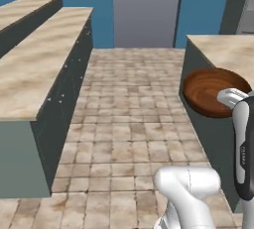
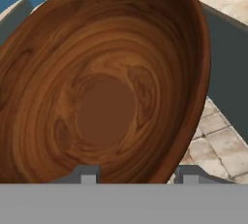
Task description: Take the smaller bowl and place it next to the appetizer plate on the dining counter , and place the larger bowl next to the plate with cooked food.
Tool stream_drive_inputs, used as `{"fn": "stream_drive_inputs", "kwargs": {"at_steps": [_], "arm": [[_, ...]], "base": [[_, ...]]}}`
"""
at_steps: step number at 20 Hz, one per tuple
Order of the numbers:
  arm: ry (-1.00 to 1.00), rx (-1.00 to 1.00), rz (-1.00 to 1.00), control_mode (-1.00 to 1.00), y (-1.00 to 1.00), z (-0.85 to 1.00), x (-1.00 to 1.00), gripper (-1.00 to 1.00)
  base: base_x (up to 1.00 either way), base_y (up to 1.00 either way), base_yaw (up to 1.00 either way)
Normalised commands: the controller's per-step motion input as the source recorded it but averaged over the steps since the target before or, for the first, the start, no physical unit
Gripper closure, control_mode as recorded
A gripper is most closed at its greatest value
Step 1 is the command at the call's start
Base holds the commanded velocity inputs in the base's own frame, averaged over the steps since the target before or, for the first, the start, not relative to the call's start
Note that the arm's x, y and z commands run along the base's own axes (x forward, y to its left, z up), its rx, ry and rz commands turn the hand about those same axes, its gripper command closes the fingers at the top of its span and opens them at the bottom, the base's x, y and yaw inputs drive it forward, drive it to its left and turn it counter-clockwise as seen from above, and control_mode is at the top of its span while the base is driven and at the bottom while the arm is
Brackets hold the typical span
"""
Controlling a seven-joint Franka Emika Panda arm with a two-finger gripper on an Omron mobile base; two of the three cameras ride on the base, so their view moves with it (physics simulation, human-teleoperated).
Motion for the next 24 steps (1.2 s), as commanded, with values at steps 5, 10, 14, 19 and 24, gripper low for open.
{"fn": "stream_drive_inputs", "kwargs": {"at_steps": [5, 10, 14, 19, 24], "arm": [[0.0, 0.0, 0.0, 1.0, 0.0, 0.0, 0.0, 1.0], [0.0, 0.0, 0.0, 1.0, 0.0, 0.0, 0.0, 1.0], [0.0, 0.0, 0.0, 1.0, 0.0, 0.0, 0.0, 1.0], [0.0, 0.0, 0.0, 1.0, 0.0, 0.0, 0.0, 1.0], [0.0, 0.0, 0.0, 1.0, 0.0, 0.0, 0.0, 1.0]], "base": [[0.04, 1.0, 0.12], [0.0, 1.0, 0.11], [0.0, 1.0, 0.09], [0.0, 1.0, 0.06], [0.11, 1.0, 0.02]]}}
